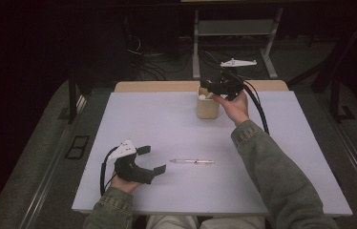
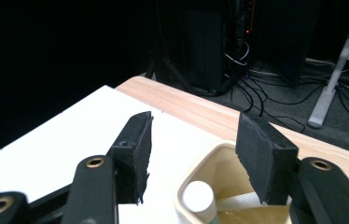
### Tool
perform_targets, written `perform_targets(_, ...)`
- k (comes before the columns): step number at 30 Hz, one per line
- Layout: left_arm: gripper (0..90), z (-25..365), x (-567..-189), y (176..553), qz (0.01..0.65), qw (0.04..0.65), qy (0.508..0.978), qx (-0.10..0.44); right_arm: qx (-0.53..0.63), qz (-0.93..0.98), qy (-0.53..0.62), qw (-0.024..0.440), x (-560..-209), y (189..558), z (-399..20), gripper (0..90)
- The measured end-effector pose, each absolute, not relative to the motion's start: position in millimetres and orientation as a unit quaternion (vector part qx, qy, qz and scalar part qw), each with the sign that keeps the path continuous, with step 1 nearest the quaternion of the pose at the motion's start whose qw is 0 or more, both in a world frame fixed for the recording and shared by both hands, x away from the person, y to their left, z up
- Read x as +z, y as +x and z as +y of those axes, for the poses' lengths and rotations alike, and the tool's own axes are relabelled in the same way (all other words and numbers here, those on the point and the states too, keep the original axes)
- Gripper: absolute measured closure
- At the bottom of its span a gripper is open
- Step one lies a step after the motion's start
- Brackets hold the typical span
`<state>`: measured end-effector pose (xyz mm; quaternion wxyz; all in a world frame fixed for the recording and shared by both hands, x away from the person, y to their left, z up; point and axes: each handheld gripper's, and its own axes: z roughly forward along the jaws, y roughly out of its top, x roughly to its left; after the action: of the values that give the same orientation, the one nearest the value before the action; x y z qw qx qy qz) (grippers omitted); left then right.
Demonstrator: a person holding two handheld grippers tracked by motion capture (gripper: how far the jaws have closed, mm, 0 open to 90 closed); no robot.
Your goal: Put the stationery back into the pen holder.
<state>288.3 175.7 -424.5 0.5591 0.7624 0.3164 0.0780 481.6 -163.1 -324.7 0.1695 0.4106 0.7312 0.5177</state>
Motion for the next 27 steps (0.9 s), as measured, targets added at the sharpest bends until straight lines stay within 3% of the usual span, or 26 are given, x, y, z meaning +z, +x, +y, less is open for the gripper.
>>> perform_targets(9, 0.0, 175, -425, 288, 0.316, 0.558, 0.763, 0.078, 0.490, 0.767, 0.394, 0.129, -324, 472, -151, 35.3)
perform_targets(16, 0.0, 175, -425, 289, 0.316, 0.558, 0.763, 0.078, 0.470, 0.799, 0.365, 0.086, -328, 467, -141, 12.2)
perform_targets(19, 0.0, 175, -425, 288, 0.317, 0.558, 0.763, 0.078, 0.455, 0.816, 0.349, 0.071, -331, 465, -136, 7.3)
perform_targets(20, 0.0, 175, -425, 288, 0.316, 0.557, 0.764, 0.079, 0.450, 0.822, 0.344, 0.064, -333, 465, -134, 0.1)
perform_targets(27, 0.0, 175, -425, 289, 0.316, 0.558, 0.764, 0.080, 0.425, 0.847, 0.315, 0.048, -337, 459, -124, 0.4)
